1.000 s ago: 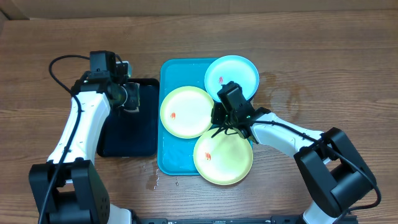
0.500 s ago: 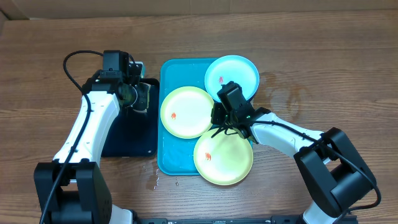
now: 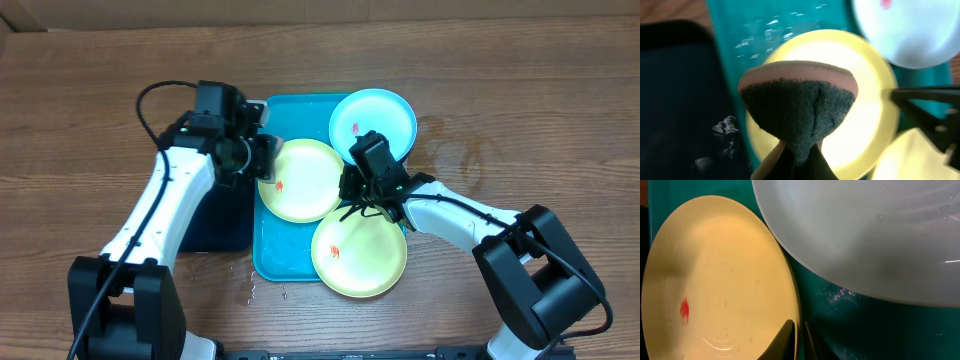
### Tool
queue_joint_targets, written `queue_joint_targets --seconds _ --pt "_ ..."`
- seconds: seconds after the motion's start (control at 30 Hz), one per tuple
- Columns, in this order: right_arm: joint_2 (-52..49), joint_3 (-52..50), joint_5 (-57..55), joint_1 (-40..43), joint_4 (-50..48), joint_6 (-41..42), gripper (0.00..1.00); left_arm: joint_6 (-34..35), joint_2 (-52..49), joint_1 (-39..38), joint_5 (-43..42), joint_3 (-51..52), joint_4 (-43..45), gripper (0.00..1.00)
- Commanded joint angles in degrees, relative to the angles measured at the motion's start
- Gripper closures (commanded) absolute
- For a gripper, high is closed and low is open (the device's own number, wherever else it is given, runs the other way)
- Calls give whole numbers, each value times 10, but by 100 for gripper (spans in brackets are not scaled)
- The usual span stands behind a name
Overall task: Clean dirty plates on tray and stack at the side
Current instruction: 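Lift the sponge with left gripper and move it over the left yellow plate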
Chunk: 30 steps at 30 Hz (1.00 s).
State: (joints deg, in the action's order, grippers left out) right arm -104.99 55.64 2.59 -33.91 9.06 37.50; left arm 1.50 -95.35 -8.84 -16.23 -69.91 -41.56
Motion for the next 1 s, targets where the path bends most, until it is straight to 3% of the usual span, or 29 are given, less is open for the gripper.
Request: queue_joint_targets --seconds 0.0,0.17,0.43,0.47,0.53,0.6,0.97 --pt "1 -1 0 -2 -2 0 91 30 -2 -22 -19 -4 19 95" --pt "1 -1 1 -2 -1 0 90 50 -8 -40 31 -3 24 96" --pt "1 -1 1 -2 0 0 88 69 -9 -40 34 4 28 96" --pt "1 -1 1 -2 0 0 87 77 -10 -40 34 5 29 96" --pt "1 -1 1 -2 2 0 74 86 -13 -40 43 5 29 96" --pt "1 -1 1 -2 2 0 71 90 -17 -40 49 5 29 96" --pt "1 -1 1 -2 2 0 86 90 -63 -47 70 5 24 96"
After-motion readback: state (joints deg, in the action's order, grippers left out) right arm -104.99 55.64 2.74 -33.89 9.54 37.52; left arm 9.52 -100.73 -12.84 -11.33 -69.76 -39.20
